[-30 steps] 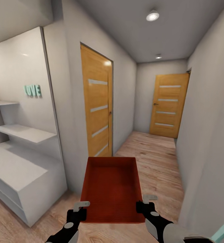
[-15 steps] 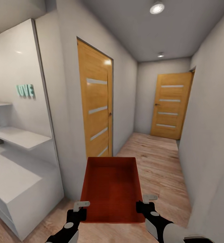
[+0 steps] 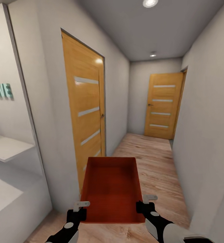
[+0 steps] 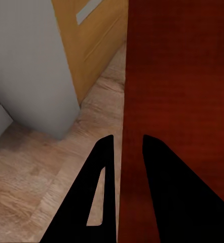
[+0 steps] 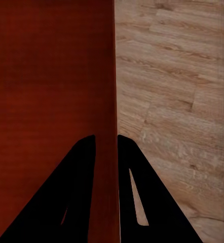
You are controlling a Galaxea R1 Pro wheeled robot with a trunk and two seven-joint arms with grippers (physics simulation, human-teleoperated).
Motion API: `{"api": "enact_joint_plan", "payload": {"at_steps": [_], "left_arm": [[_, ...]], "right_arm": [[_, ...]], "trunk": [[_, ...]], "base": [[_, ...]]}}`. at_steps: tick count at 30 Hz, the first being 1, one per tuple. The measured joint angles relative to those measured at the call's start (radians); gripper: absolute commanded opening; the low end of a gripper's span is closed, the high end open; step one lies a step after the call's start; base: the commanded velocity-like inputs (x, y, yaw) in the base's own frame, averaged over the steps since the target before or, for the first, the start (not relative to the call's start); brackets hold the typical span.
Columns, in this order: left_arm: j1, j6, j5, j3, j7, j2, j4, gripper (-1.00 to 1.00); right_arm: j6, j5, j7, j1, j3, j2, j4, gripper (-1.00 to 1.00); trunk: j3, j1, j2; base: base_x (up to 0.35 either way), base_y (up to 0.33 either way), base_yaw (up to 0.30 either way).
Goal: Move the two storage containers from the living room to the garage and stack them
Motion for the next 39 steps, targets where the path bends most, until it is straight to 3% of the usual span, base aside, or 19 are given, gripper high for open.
{"api": "enact_joint_plan", "payload": {"at_steps": [9, 30, 39], "left_arm": [[0.000, -0.001, 0.000, 0.000, 0.000, 0.000, 0.000, -1.00], [0.000, 0.001, 0.000, -0.001, 0.000, 0.000, 0.000, -1.00], [0.000, 0.002, -0.002, 0.000, 0.000, 0.000, 0.000, -1.00]], "right_arm": [[-0.001, 0.000, 0.000, 0.000, 0.000, 0.000, 0.000, -1.00], [0.000, -0.001, 0.000, 0.000, 0.000, 0.000, 0.001, -1.00], [0.000, -0.001, 0.000, 0.000, -0.001, 0.000, 0.001, -1.00]], "trunk": [[0.000, 0.000, 0.000], [0.000, 0.000, 0.000], [0.000, 0.000, 0.000]], "base": [[0.322, 0.005, -0.259], [0.309, 0.186, -0.015], [0.307, 0.181, -0.251]]}}
